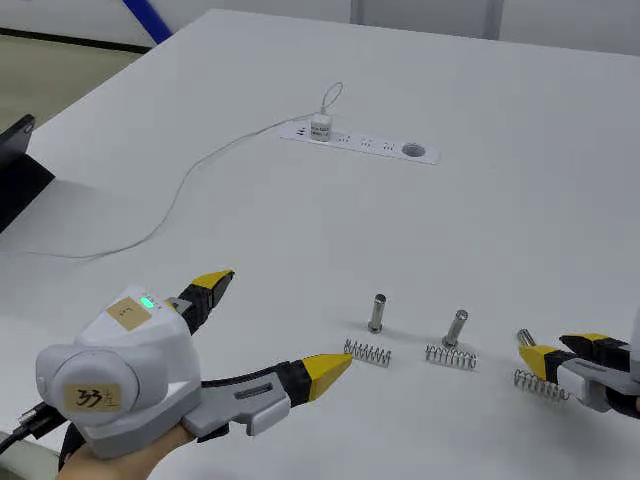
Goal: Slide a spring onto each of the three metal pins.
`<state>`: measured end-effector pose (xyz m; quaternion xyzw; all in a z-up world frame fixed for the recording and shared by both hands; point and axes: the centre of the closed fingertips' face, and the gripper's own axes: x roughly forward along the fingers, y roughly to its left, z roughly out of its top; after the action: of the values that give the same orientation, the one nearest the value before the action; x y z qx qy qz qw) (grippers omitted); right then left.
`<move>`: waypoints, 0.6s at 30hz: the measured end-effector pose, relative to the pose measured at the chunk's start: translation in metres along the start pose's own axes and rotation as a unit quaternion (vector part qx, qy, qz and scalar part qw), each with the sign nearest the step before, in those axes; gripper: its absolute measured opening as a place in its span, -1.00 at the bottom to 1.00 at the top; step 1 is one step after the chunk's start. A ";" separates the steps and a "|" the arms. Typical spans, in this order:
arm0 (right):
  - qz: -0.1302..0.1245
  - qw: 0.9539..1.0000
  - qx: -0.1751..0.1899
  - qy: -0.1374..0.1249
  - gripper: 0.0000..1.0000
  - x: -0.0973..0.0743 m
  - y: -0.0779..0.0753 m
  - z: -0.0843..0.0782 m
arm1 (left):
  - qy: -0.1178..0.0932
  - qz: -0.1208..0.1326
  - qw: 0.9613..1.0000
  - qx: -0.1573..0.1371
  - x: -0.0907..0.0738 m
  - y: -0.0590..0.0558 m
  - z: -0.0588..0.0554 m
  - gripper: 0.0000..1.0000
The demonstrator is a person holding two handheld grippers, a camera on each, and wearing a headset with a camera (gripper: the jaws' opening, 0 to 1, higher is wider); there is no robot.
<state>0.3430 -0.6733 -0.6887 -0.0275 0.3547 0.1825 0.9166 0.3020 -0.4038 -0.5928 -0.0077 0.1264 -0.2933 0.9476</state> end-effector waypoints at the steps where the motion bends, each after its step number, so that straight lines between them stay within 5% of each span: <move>1: 0.001 1.000 0.002 0.003 -0.37 0.002 0.001 0.001 | -0.001 0.002 1.000 -0.001 0.000 0.001 0.000 0.90; 13: 0.011 1.000 -0.015 0.018 -0.47 0.012 0.005 0.007 | 0.005 0.008 1.000 -0.009 0.000 0.004 -0.002 0.88; 18: -0.007 0.999 -0.012 0.035 -0.62 0.014 0.000 0.000 | 0.009 0.008 1.000 -0.009 0.000 0.004 -0.004 0.88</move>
<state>0.3525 -0.6690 -0.6979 -0.0473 0.3838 0.1789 0.9047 0.3033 -0.4002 -0.5975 -0.0124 0.1377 -0.2843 0.9487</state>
